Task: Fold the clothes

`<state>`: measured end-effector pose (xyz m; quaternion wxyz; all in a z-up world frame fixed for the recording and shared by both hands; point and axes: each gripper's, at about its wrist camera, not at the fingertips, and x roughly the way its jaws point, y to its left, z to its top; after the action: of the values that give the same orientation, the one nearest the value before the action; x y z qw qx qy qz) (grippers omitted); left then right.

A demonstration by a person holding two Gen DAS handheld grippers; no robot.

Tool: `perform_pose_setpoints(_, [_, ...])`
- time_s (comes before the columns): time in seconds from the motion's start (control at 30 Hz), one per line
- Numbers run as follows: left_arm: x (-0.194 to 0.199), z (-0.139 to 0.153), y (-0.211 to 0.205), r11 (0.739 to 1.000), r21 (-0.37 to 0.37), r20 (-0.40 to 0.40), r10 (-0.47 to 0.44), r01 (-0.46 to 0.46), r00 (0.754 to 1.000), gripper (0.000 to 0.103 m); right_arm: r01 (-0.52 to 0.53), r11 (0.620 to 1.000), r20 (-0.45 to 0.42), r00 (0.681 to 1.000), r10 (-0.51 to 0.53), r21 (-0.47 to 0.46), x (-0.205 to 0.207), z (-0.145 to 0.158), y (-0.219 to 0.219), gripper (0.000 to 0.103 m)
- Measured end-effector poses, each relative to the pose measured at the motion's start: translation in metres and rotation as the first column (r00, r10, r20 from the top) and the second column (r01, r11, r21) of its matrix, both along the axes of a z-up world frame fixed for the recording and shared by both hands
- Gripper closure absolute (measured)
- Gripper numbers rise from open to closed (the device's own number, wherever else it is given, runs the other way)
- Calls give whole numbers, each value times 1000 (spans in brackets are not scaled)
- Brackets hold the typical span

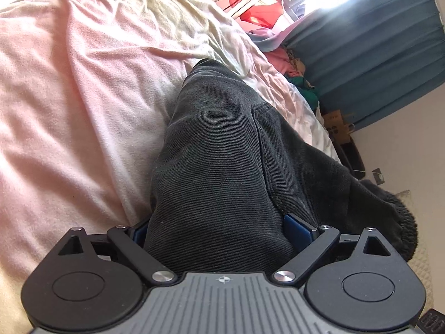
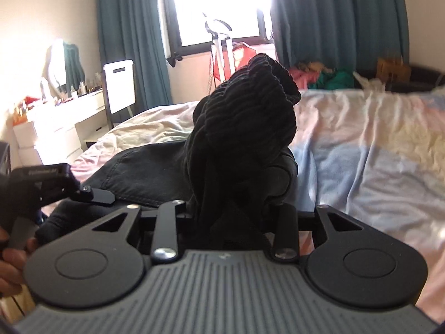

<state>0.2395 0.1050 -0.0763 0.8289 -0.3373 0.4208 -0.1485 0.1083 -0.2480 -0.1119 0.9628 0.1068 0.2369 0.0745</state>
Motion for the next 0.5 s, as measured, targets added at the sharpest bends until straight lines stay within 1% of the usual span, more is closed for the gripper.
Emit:
perform_pose_setpoints(0.07, [-2, 3, -4, 1000, 28, 13, -12, 11, 1000, 14, 23, 988, -81, 997, -11, 151, 12, -7, -21, 64])
perform_pose_setpoints(0.1, [-2, 5, -7, 999, 46, 18, -17, 17, 1000, 16, 35, 974, -110, 994, -10, 224, 16, -12, -30, 64])
perform_pose_setpoints(0.17, [-2, 10, -13, 996, 85, 26, -29, 27, 999, 17, 63, 931, -168, 986, -2, 360, 23, -22, -48, 64])
perform_pose_setpoints(0.2, [-3, 12, -14, 995, 98, 29, -30, 27, 999, 20, 74, 915, -184, 983, 0, 396, 25, -26, -53, 65])
perform_pose_setpoints(0.23, [-4, 14, -15, 994, 103, 31, -27, 24, 999, 22, 81, 905, -193, 981, 1, 417, 25, -28, -56, 65])
perform_pose_setpoints(0.27, [-4, 16, -16, 994, 108, 33, -24, 20, 999, 26, 88, 895, -202, 979, 3, 437, 26, -31, -58, 66])
perform_pose_setpoints(0.3, [-6, 18, -17, 994, 110, 41, -26, 21, 999, 32, 90, 898, -208, 978, 2, 431, 27, -30, -58, 66])
perform_pose_setpoints(0.37, [-8, 24, -18, 994, 109, 61, -37, 30, 997, 41, 95, 907, -218, 976, -3, 410, 27, -25, -55, 68])
perform_pose_setpoints(0.43, [-9, 31, -21, 993, 109, 70, -45, 37, 997, 46, 86, 924, -201, 980, -11, 372, 27, -16, -50, 70])
perform_pose_setpoints(0.5, [-10, 40, -24, 994, 103, 75, -50, 42, 996, 49, 86, 925, -192, 981, -15, 370, 26, -9, -52, 71])
